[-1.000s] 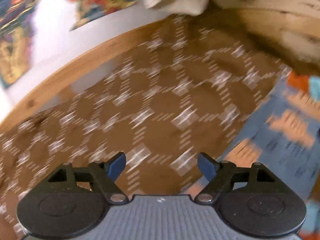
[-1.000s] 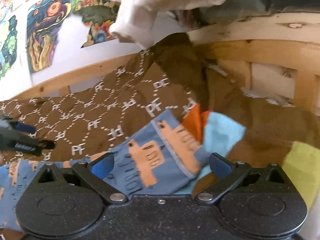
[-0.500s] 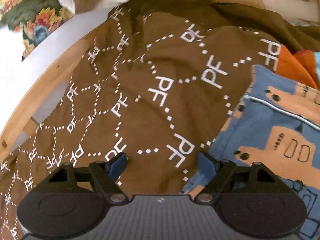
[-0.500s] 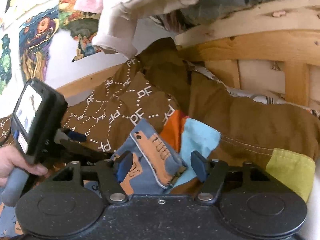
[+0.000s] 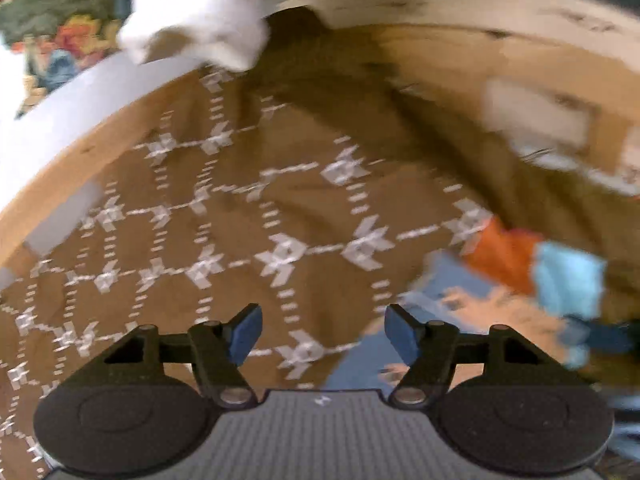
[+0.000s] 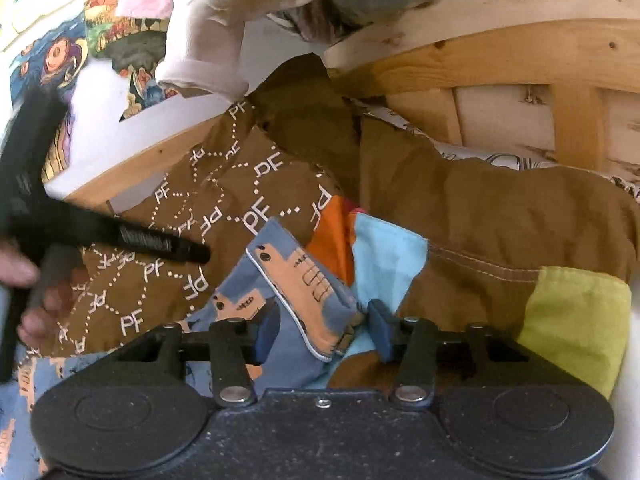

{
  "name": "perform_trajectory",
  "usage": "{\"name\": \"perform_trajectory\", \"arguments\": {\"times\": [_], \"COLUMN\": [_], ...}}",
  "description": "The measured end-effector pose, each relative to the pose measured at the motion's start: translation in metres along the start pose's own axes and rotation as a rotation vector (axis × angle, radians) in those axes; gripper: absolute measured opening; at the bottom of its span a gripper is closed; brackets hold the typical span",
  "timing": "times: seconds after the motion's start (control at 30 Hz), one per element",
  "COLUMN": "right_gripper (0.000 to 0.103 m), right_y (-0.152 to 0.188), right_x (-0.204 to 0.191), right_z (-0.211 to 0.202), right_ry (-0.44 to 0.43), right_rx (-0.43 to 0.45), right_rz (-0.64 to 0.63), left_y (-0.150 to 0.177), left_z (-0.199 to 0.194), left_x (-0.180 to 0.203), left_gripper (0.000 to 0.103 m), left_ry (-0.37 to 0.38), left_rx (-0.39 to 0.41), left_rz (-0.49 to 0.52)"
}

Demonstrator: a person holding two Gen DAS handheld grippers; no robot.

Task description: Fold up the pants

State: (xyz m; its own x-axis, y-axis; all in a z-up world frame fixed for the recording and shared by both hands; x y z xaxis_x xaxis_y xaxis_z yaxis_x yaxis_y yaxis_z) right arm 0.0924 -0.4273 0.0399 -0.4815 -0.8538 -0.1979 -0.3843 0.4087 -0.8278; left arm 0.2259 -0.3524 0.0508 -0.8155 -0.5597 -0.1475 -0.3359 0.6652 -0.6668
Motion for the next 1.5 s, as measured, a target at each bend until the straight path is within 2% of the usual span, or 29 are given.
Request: {"name": "perform_trajectory", "arguments": {"times": [0.1,0.17,0.23,0.33,0.47,0.53,0.67,0.77,0.87,1.07,1.17,1.2,1.27,1.3,1.33,1.5], "right_gripper": [0.051,0.043,0.020,0.015,0.014,0.014,0.014,0.014,0.014,0.014,0.014,0.014,0.014,0.014,0.014,0.014], "right_y": [0.002,0.002,0.001,-0.001,0.000,0.003,0.012,0.018,0.021,0.028,0.030,0.031,0.032,0.032,0.033,0.035], "right_x": [-0.002,0.000,0.008,0.009,-0.016,-0.029,-0.050,-0.062,-0.071,-0.080,-0.082,-0.083,-0.085,-0.085,-0.085,-0.089], "right_z": [0.002,0.001,0.001,-0.003,-0.015,-0.019,-0.024,-0.025,-0.025,-0.024,-0.024,-0.025,-0.025,-0.026,-0.026,-0.037], "right_ry": [0.014,0.013,0.005,-0.005,-0.007,-0.014,-0.045,-0.059,-0.071,-0.086,-0.094,-0.097,-0.106,-0.109,-0.113,-0.143], "right_rx": [-0.004,-0.001,-0.002,0.020,0.106,0.130,0.155,0.165,0.163,0.145,0.141,0.140,0.137,0.138,0.140,0.149], "right_rz": [-0.012,0.005,0.054,0.054,-0.115,-0.202,-0.336,-0.416,-0.473,-0.536,-0.559,-0.569,-0.580,-0.585,-0.588,-0.615], "left_y": [-0.006,-0.010,-0.011,-0.013,-0.015,-0.015,-0.014,-0.014,-0.013,-0.006,-0.006,-0.006,-0.006,-0.005,-0.002,0.020], "left_z": [-0.004,0.000,0.004,0.011,0.013,0.012,0.012,0.012,0.011,0.019,0.020,0.019,0.016,0.015,0.013,-0.007], "left_x": [0.018,0.026,0.025,0.011,-0.008,-0.017,-0.029,-0.030,-0.026,-0.021,-0.018,-0.018,-0.017,-0.018,-0.021,-0.036], "left_gripper": [0.072,0.067,0.065,0.064,0.059,0.055,0.055,0.055,0.058,0.060,0.061,0.059,0.040,0.023,0.014,0.010], "left_ry": [0.070,0.104,0.153,0.233,0.281,0.302,0.352,0.371,0.355,0.378,0.342,0.320,0.239,0.210,0.194,0.217], "left_rx": [-0.027,-0.062,-0.098,-0.144,-0.175,-0.194,-0.234,-0.246,-0.249,-0.286,-0.285,-0.281,-0.261,-0.255,-0.249,-0.191], "left_rz": [-0.003,-0.025,-0.074,-0.183,-0.287,-0.331,-0.418,-0.429,-0.402,-0.423,-0.408,-0.397,-0.360,-0.349,-0.353,-0.426]}}
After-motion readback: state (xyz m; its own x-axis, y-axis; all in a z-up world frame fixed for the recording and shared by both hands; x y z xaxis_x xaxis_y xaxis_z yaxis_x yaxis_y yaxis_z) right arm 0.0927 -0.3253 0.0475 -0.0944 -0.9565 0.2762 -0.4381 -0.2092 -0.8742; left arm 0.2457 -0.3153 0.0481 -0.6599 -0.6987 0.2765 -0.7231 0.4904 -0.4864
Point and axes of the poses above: each gripper's, at about its wrist camera, not at the fingertips, and z roughly the way its jaws point, x to its right, y to its underside, the point moved 1 cm from there along z, roughly the way its jaws point, and after that the axes turned 3 degrees about y, right-handed, at the moved point
